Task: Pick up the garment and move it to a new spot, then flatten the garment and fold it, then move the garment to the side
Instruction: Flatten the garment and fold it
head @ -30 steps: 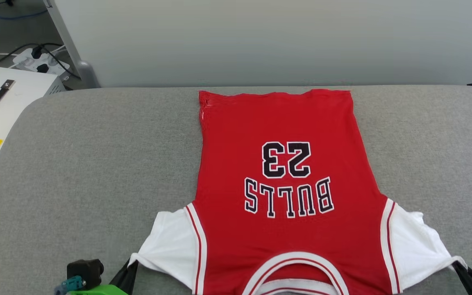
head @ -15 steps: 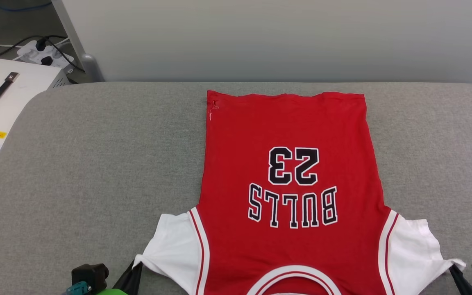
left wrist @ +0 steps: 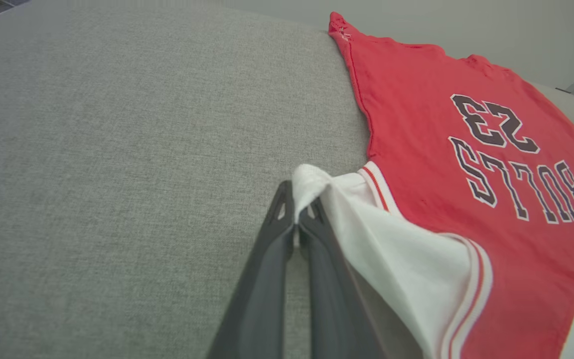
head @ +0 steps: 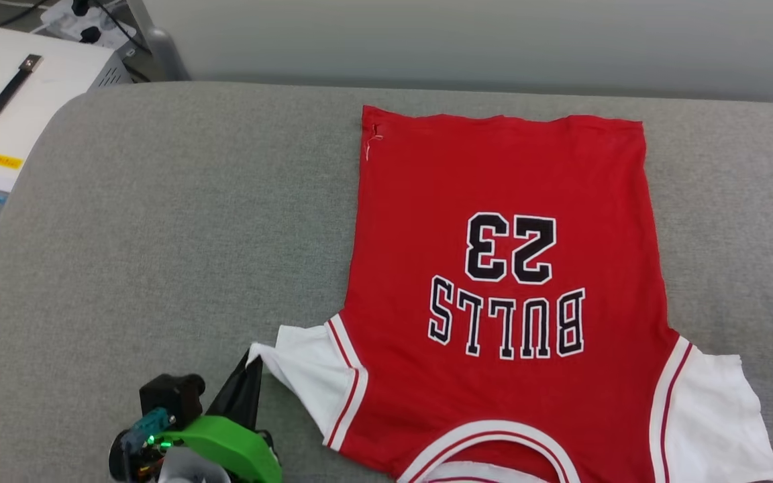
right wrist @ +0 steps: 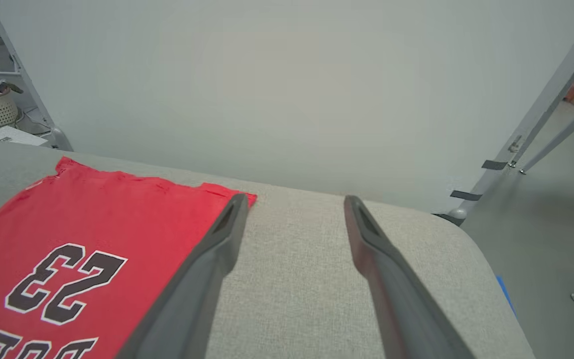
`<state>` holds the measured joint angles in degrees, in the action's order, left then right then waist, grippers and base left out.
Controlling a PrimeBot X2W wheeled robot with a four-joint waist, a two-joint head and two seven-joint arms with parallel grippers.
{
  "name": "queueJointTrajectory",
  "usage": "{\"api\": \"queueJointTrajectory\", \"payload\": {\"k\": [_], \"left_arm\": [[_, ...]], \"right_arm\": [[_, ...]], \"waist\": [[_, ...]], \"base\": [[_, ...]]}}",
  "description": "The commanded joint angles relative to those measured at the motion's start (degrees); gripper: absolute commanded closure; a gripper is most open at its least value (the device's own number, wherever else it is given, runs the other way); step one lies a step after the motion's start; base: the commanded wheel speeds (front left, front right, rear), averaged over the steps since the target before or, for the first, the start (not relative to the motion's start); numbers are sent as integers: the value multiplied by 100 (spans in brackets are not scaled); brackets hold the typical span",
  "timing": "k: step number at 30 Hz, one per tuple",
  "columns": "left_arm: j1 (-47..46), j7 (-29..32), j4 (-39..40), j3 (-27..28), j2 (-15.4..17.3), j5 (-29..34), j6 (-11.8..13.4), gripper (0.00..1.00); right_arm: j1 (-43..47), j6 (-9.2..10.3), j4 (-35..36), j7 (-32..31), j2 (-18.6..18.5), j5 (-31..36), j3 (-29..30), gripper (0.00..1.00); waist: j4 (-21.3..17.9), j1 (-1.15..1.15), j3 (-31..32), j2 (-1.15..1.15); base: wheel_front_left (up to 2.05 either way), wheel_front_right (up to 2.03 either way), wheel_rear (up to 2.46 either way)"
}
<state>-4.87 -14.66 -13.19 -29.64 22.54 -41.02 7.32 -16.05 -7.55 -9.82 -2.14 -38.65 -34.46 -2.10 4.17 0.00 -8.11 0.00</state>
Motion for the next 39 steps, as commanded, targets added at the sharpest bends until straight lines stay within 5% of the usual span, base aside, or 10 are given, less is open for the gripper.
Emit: {"api": "queueJointTrajectory", "payload": {"k": [1, 7, 16, 32, 33, 34, 39], "left_arm": [[-169, -34, 72, 45, -79, 100, 16, 100], [-485, -34, 331, 198, -439, 428, -77, 100], [-848, -34, 528, 393, -911, 890, -353, 100], [-1072, -34, 586, 767, -1481, 1599, -806, 100], [-1056, -34, 567, 793, -1499, 1622, -823, 100], [-1044, -34, 551, 814, -1509, 1640, -837, 100], [-954, -34, 454, 925, -1542, 1733, -911, 100]], "right_arm": [[-374, 6, 86, -224, -47, 85, 45, 0], [-2070, 6, -214, -2086, -249, -85, -340, 0], [-4043, 6, -1660, -4612, -158, -166, -924, 0], [-4365, 6, -3085, -5255, -17, 309, -1140, 0], [-4328, 6, -3089, -5254, -34, 286, -1145, 58], [-4312, 6, -3077, -5214, -46, 275, -1138, 100], [-4317, 6, -2947, -4879, -130, 262, -1183, 100]], "waist": [[333, 0, -458, 0], [719, 0, -1188, 0], [1119, 0, -2049, 0], [1441, 0, -2635, 0], [1431, 0, -2607, 0], [1419, 0, -2582, 0], [1325, 0, -2335, 0]], "base": [[0, 0, 0], [0, 0, 0], [0, 0, 0], [0, 0, 0], [0, 0, 0], [0, 0, 0], [0, 0, 0]]}}
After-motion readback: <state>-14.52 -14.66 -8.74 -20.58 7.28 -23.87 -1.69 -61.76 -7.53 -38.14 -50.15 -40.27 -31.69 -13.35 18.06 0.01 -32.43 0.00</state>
